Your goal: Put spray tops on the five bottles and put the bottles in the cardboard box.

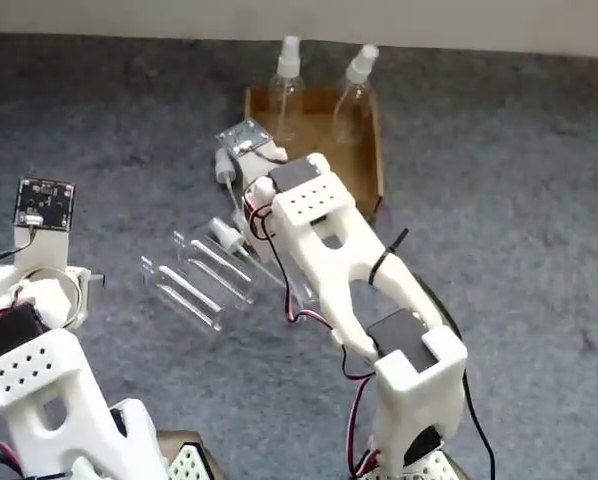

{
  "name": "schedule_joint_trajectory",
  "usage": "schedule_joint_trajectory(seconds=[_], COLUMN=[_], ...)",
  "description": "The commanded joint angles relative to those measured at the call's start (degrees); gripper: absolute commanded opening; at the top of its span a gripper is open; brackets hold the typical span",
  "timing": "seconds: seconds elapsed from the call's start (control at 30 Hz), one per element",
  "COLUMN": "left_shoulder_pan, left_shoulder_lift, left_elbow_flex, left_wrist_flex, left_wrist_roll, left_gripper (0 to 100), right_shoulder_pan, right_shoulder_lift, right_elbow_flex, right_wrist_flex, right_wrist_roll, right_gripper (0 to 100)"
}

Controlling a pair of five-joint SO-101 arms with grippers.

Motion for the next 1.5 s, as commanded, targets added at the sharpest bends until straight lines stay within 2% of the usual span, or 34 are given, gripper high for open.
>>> schedule_joint_trajectory(seconds=[0.0,0.17,0.33,0.47,0.6,0.7,1.03,1.3,1.47], left_shoulder_pan=[3.3,6.29,6.64,7.25,12.35,17.27,32.66,33.1,32.92], left_shoulder_lift=[0.4,0.4,2.68,14.02,28.09,36.62,64.75,89.19,100.79], left_elbow_flex=[-5.32,-8.04,-11.74,-20.7,-33.27,-43.12,-70.37,-93.85,-108.35], left_wrist_flex=[2.46,5.19,5.54,7.47,14.51,17.93,16.62,12.4,12.66], left_wrist_roll=[2.29,3.78,8.7,10.73,11.78,16.35,25.23,35.69,36.92], left_gripper=[24,24,24,24,24,24,24,24,21], right_shoulder_pan=[0.92,1.71,3.03,5.67,7.69,8.4,12.09,11.74,11.74], right_shoulder_lift=[0.75,3.03,2.95,2.77,-1.1,-8.04,-25.19,-30.55,-30.55], right_elbow_flex=[1.27,3.91,4.26,5.76,10.86,17.27,41.19,50.24,50.95], right_wrist_flex=[-1.8,-4.7,-4.18,-3.03,-3.65,-5.49,-14.64,-20.44,-20.53], right_wrist_roll=[0.35,0.35,0.35,0.53,0.62,0.62,3.6,3.52,3.69], right_gripper=[29.7,29.4,17.0,11.3,6.5,0.2,0.5,0.5,0.5])
